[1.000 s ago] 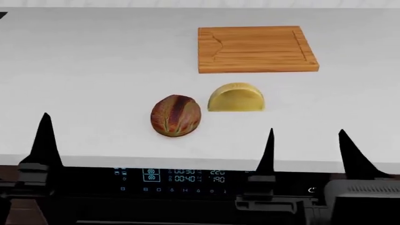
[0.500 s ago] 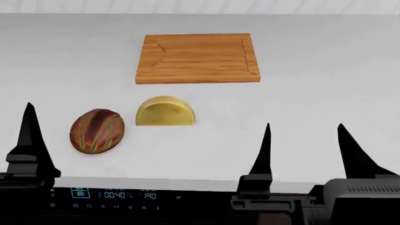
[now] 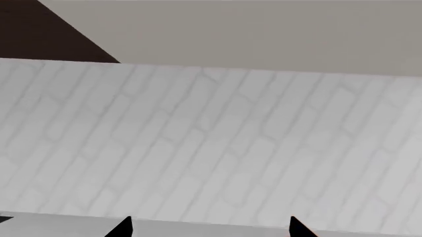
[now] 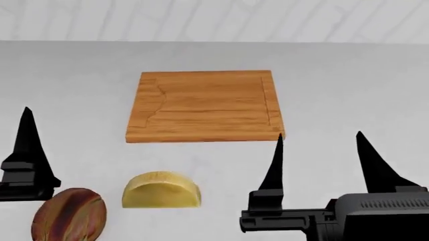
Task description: Place the bread and cheese on the cutting board.
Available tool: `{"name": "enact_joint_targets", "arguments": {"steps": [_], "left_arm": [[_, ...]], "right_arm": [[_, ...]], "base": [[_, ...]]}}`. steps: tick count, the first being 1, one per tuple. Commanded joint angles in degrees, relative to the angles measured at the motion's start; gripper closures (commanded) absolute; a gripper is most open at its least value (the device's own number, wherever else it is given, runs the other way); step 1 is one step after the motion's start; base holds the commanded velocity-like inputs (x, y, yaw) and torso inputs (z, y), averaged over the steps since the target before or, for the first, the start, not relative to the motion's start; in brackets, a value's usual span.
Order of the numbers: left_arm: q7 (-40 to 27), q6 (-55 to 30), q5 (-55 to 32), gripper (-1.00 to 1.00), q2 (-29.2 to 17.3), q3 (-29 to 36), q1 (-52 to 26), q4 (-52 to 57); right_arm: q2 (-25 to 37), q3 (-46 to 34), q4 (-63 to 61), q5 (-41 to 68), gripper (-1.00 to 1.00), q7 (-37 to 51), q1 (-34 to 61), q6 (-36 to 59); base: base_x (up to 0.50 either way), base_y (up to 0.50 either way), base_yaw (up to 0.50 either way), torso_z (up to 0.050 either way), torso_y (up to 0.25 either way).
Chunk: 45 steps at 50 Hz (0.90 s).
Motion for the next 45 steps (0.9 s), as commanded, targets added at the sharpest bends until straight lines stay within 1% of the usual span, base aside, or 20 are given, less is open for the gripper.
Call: {"name": "enact_joint_targets", "arguments": {"steps": [1, 5, 8, 11, 13, 15, 17, 18, 20, 21, 22, 23, 24, 27, 28, 29, 30, 33, 39, 45], "left_arm": [[-0.78, -0.22, -1.15, -1.0, -0.8, 0.09, 0.01, 0.51], [-1.69, -0.1, -0.22, -1.0, -1.06, 0.45, -0.08, 1.2], [-1.81, -1.01, -1.93, -1.0, -0.99, -0.31, -0.12, 1.82], [-2.04, -0.77, -1.95, -1.0, -1.09, -0.12, -0.16, 1.38], [-2.41, -1.0, -2.12, -1.0, -1.14, -0.18, -0.2, 1.66], [-3.93, -2.05, -0.52, -1.0, -1.2, 0.39, -0.4, 1.65], [-4.02, -2.67, -1.28, -1.0, -1.27, 0.17, -0.58, 2.1], [-3.98, -3.84, -2.68, -1.0, -1.36, -0.61, -0.43, 3.28], [-6.72, -12.78, -5.31, -1.0, -2.11, -2.55, -0.73, 8.27], [-8.83, -17.96, -7.39, -1.0, -1.98, -4.71, -0.89, 11.7], [-10.68, -26.56, -13.99, -1.0, -1.44, -9.74, -1.88, 16.41], [-13.6, -34.39, -21.24, -1.0, 0.12, -16.65, -3.54, 20.31], [-15.69, -40.35, -28.81, -1.0, -1.21, -21.0, -4.59, 22.81], [-33.61, -47.81, -54.59, -1.0, -11.13, -28.66, -5.99, 22.42], [-40.12, -47.25, -63.19, -1.0, -14.52, -29.61, -6.29, 21.16], [-45.62, -45.9, -71.78, -1.0, -17.63, -29.02, -6.6, 19.61], [-47.65, -45.35, -80.38, -1.0, -19.08, -28.34, -7.0, 19.13], [-55.53, -42.42, -91.18, -1.0, -24.73, -24.8, -7.52, 17.22], [-66.38, -34.58, -104.68, -1.0, -32.39, -20.46, -8.43, 17.31], [-66.46, -32.58, -109.64, -1.0, -33.45, -21.69, -5.41, 18.59]], "right_arm": [[0.08, 0.09, -0.16, 0.9, -1.0, -0.26, -0.29, -0.76], [-0.12, 0.71, -0.55, 1.85, -1.0, -0.25, -0.49, -1.02], [-0.29, 0.75, -0.37, 1.71, -1.0, -0.22, -0.65, -1.97], [-0.23, 0.98, -0.61, 2.2, -1.0, 0.15, -0.45, -1.16], [-0.2, 1.52, -0.74, 3.01, -1.0, 1.05, 0.19, 1.06], [-0.33, 1.98, -0.94, 3.53, -1.0, 1.08, -0.11, 0.9], [-0.23, 1.65, -1.15, 3.0, -1.0, 0.76, -0.76, -0.47], [-0.41, 1.52, -1.27, 2.18, -1.0, 1.14, -1.22, -1.35], [-0.51, 2.74, -1.9, 4.52, -1.0, 1.67, -1.25, 1.25], [-0.33, 2.59, -2.18, 4.18, -1.0, 1.57, -1.71, 0.72], [-0.29, 2.82, -2.34, 4.2, -1.0, 1.54, -2.39, 0.32], [-0.51, 3.44, -2.49, 4.78, -1.0, 1.52, -2.77, 0.0], [-0.61, 3.59, -2.46, 5.25, -1.0, 1.45, -2.71, 0.07], [-0.55, 3.23, -2.29, 5.51, -1.0, 1.27, -2.52, 0.01], [-0.58, 3.16, -2.05, 5.44, -1.0, 1.22, -2.54, -0.24], [-0.58, 2.99, -1.93, 5.42, -1.0, 1.23, -2.47, -0.25], [-0.55, 2.88, -1.82, 5.4, -1.0, 1.21, -2.44, -0.31], [-0.45, 2.66, -1.81, 5.22, -1.0, 1.29, -2.53, -0.58], [-0.16, 2.28, -1.49, 4.98, -1.0, 1.2, -2.62, -1.22], [-0.03, 1.77, -1.0, 4.9, -1.0, 1.19, -2.46, -1.53]], "base": [[0.5, 0.0, 0.0, 0.0, 0.0], [0.5, 0.0, 0.0, 0.0, 0.0], [0.5, 0.0, 0.0, 0.0, 0.005], [0.0, 0.0, 0.0, 0.0, 0.0], [0.0, 0.0, 0.0, 0.0, 0.0], [0.0, 0.0, 0.0, 0.0, 0.0], [0.11, 0.0, 0.0, 0.0, 0.0], [0.5, 0.0, 0.0, 0.0, 0.0], [0.06, 0.0, 0.0, 0.0, 0.0], [0.0, 0.0, 0.0, 0.0, 0.0], [0.0, 0.0, 0.0, 0.0, 0.0], [0.0, 0.0, 0.0, 0.0, 0.0], [0.0, 0.0, 0.0, 0.0, 0.0], [0.0, 0.0, 0.0, 0.0, 0.0], [0.0, 0.0, 0.0, 0.0, 0.0], [0.0, 0.0, 0.0, 0.0, 0.0], [0.0, 0.0, 0.0, 0.0, 0.0], [0.0, 0.0, 0.0, 0.0, 0.0], [0.0, 0.0, 0.0, 0.0, 0.0], [0.0, 0.0, 0.0, 0.0, 0.0]]}}
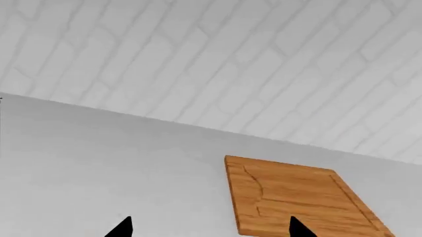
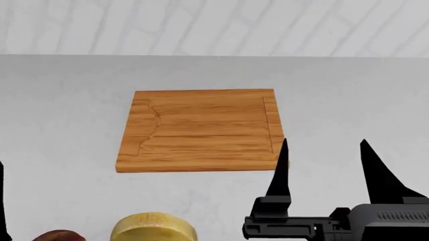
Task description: Place the bread and cheese on the cutting board.
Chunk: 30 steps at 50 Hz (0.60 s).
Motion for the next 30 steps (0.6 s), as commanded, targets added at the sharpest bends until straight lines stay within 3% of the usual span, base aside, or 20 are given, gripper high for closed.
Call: {"name": "enact_joint_targets", "arguments": {"steps": [1, 21, 30], "left_arm": [[-13.81, 1.59, -24.95, -1.0, -8.86, -1.16, 0.79, 2.05], [-6.4, -5.7, -12.26, -1.0, 0.42, 6.46, 1.34, -5.43], [-2.75, -8.13, -7.33, -1.0, 3.64, 7.54, 5.07, -6.57]], "right_arm": [[0.23, -0.83, 0.69, 0.01, -1.0, 0.02, 0.07, -0.54], [0.8, -1.76, 1.65, 0.44, -1.0, -0.24, 0.09, -1.54], [1.03, -1.63, 1.51, 0.71, -1.0, -0.01, -0.06, -1.76]], "base": [[0.0, 0.0, 0.0, 0.0, 0.0], [0.0, 0.0, 0.0, 0.0, 0.0], [0.0, 0.0, 0.0, 0.0, 0.0]]}}
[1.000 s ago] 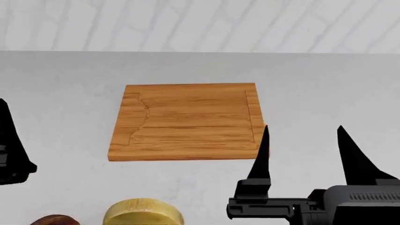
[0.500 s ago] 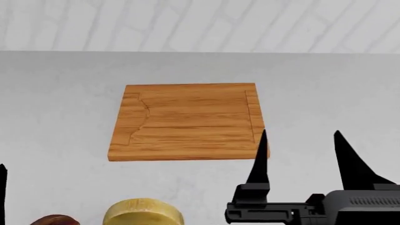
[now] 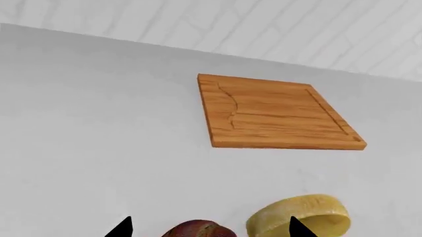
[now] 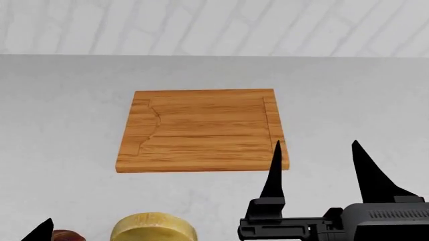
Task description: Place the bread and cheese on the cutting board.
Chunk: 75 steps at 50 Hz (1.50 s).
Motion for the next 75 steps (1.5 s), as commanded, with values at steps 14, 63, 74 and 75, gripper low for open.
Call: {"name": "enact_joint_targets", "arguments": {"steps": [14, 63, 74, 75], "left_arm": [[4.67, -4.26, 9.27, -1.0, 4.54, 2.21, 6.19, -3.08], [13.73, -4.54, 28.52, 1.0, 8.44, 5.92, 12.05, -6.42], [9.04, 1.13, 27.31, 1.0, 5.52, -3.23, 11.71, 1.3], [8.27, 1.27, 25.93, 1.0, 4.97, -3.5, 11.16, 1.36]], "right_arm": [[0.53, -0.35, 0.67, 0.28, -1.0, 0.1, -0.4, -1.24], [1.65, -0.37, -0.17, 1.5, -1.0, 1.33, -0.61, -1.55], [1.79, -0.68, 0.02, 1.46, -1.0, 1.61, -0.59, -1.73], [1.8, -0.63, -0.03, 1.52, -1.0, 1.64, -0.6, -1.75]], "base": [[0.0, 0.0, 0.0, 0.0, 0.0], [0.0, 0.0, 0.0, 0.0, 0.0], [0.0, 0.0, 0.0, 0.0, 0.0], [0.0, 0.0, 0.0, 0.0, 0.0]]}}
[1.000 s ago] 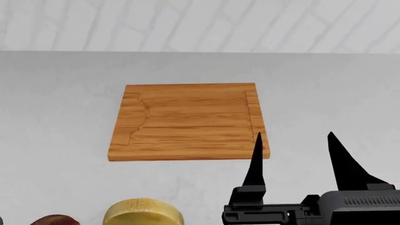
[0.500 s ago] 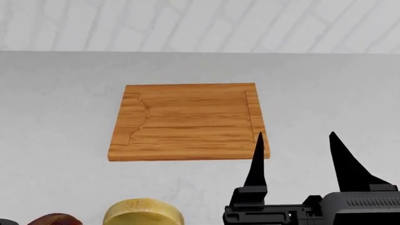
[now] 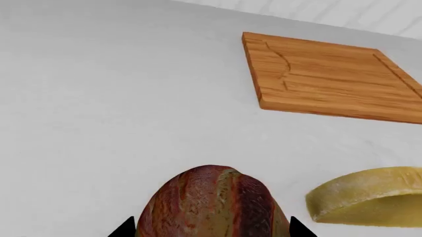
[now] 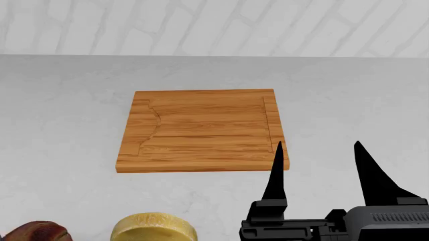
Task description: Place the bread and cheese on the cutting board.
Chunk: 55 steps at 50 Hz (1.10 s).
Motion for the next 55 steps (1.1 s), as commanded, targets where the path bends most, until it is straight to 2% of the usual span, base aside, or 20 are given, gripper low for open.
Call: {"name": "enact_joint_targets", "arguments": {"steps": [1, 5, 8, 12, 23, 28, 32, 41, 55], "left_arm": [[-5.9, 3.66, -3.2, 1.0, -3.29, -6.01, -0.4, 3.02], [-8.51, 4.45, -6.57, 1.0, -4.75, -6.16, -2.95, 3.42], [-11.38, 5.09, -13.1, 1.0, -6.99, -4.04, -7.62, 1.0], [-15.46, 5.89, -18.08, 1.0, -9.21, 0.61, -18.5, -3.53], [-12.38, 3.71, -14.82, 1.0, -4.3, 11.85, -34.89, -18.09], [-6.86, 3.03, -6.2, 1.0, -0.78, 16.99, -40.64, -27.28], [-5.56, 2.3, -5.49, 1.0, 1.12, 19.27, -46.28, -33.88], [4.63, 5.02, 4.57, 1.0, 6.88, 26.08, -55.02, -46.39], [18.6, 13.07, 17.38, 1.0, 14.75, 35.12, -62.52, -66.88]], "right_arm": [[0.18, -0.17, -0.13, 0.09, -1.0, 0.38, 0.01, -0.04], [0.26, -0.27, -0.11, 0.19, -1.0, 0.38, 0.03, -0.1], [0.33, -0.13, -0.29, 0.38, -1.0, 0.5, 0.0, -0.09], [0.41, -0.02, -0.4, 0.56, -1.0, 0.58, -0.05, -0.18], [0.72, 1.09, -0.72, 1.55, -1.0, 0.61, -0.6, -0.86], [0.98, 2.0, -1.28, 2.2, -1.0, 0.76, -1.06, -1.1], [1.13, 2.51, -1.62, 2.5, -1.0, 0.92, -1.43, -1.3], [1.27, 2.64, -1.63, 2.46, -1.0, 1.16, -1.74, -1.64], [1.43, 3.22, -0.81, 2.83, -1.0, 1.17, -2.06, -2.46]], "base": [[0.0, 0.0, 0.0, 0.0, 0.0], [0.0, 0.0, 0.0, 0.0, 0.0], [0.0, 0.0, 0.0, 0.0, 0.0], [0.0, 0.0, 0.0, 0.0, 0.0], [0.0, 0.0, 0.0, 0.0, 0.0], [0.0, 0.0, 0.0, 0.0, 0.0], [0.0, 0.0, 0.0, 0.0, 0.0], [0.0, 0.0, 0.0, 0.0, 0.0], [0.0, 0.0, 0.0, 0.0, 0.0]]}}
